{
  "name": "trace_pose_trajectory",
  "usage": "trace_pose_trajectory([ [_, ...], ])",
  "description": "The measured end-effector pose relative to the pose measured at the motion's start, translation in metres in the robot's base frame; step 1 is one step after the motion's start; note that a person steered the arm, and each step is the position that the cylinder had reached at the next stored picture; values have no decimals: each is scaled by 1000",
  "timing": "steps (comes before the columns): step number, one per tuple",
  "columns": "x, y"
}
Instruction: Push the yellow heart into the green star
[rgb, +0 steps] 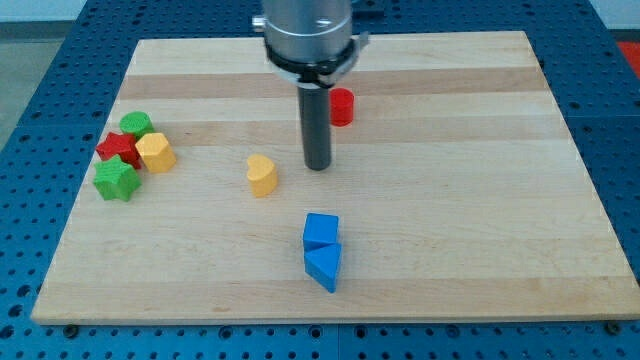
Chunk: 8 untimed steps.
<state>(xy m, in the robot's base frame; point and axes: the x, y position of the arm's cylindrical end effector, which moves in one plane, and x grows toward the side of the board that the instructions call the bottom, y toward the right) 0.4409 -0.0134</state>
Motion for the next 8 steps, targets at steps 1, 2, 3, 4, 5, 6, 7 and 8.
trace_pose_trajectory([
  [1, 1, -33],
  [2, 15, -52],
  [3, 46, -50],
  [4, 53, -77],
  [5, 44, -95],
  [6, 25, -84],
  [7, 3, -85],
  [8, -7, -122],
])
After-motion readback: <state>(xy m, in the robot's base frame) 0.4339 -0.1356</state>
